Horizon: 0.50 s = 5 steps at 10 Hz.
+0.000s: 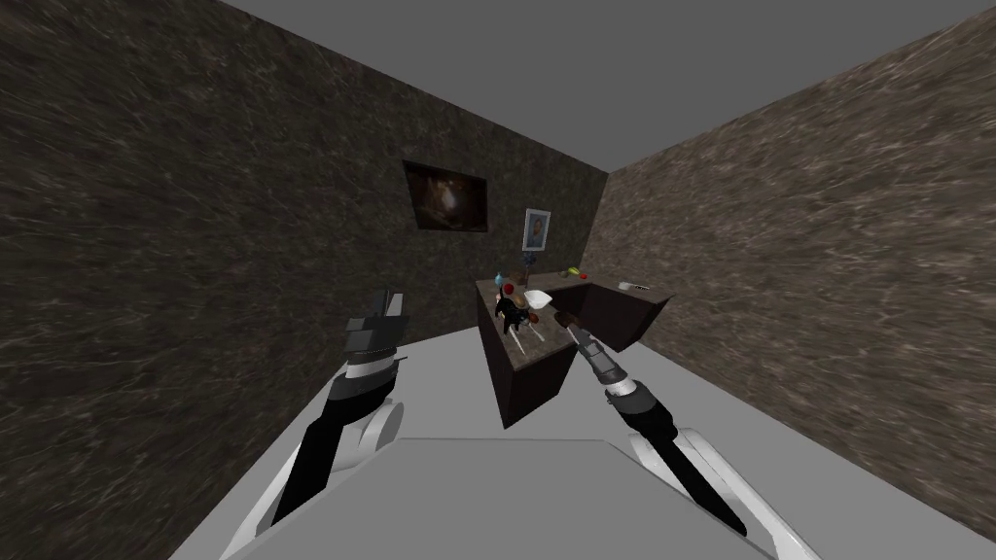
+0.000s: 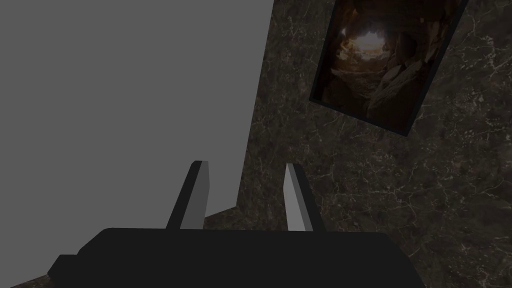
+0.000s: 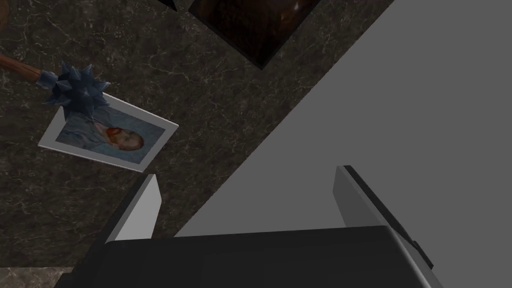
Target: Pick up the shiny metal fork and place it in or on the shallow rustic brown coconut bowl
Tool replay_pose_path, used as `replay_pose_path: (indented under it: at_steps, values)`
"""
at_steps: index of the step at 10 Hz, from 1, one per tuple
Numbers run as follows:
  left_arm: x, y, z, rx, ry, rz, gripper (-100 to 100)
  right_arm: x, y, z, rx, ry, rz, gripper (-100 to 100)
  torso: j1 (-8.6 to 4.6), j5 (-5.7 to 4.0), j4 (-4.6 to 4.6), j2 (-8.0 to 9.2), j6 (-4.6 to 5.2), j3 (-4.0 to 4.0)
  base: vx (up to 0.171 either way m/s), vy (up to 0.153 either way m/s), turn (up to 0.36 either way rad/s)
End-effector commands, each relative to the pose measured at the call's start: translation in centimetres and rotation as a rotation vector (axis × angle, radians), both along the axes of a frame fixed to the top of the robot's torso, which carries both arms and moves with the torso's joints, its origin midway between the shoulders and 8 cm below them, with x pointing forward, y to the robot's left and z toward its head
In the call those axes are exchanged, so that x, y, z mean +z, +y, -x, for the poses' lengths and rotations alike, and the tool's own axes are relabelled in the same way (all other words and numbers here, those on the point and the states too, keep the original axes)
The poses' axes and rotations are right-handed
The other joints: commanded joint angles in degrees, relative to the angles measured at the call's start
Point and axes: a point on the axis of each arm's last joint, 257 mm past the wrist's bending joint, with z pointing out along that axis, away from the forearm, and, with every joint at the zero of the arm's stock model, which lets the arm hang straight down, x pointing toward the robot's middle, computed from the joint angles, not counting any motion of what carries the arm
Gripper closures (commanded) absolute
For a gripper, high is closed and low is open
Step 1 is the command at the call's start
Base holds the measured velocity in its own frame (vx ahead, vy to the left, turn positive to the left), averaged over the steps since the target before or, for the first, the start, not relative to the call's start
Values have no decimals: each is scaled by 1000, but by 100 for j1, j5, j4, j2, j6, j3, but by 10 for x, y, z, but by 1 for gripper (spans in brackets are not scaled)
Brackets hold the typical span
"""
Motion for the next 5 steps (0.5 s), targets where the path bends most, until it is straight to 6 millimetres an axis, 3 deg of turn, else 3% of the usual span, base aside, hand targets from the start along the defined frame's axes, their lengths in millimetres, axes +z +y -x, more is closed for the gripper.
replay_pose_path:
  at_steps: [1, 2, 4, 5]
  values:
    - [0, 0, 0, 0, 0, 0, 0, -23, -7, 1, 10, 56, 78, -100, 0, 0, 0, 0, 0, 0, 25, 201, -12]
    - [0, 0, 0, 0, 0, 0, 0, -26, -5, 1, 16, 60, 103, -100, 14, 3, 0, -2, 1, -1, 47, 155, -21]
    - [0, 0, 0, 0, 0, 0, 0, -58, -18, 1, 27, 141, 208, -100, 5, 1, -3, -13, 0, -8, 65, 208, -3]
    - [0, 0, 0, 0, 0, 0, 0, -60, -17, 1, 37, 145, 240, -100, 30, 6, -4, -19, 1, -11, 48, 172, -27]
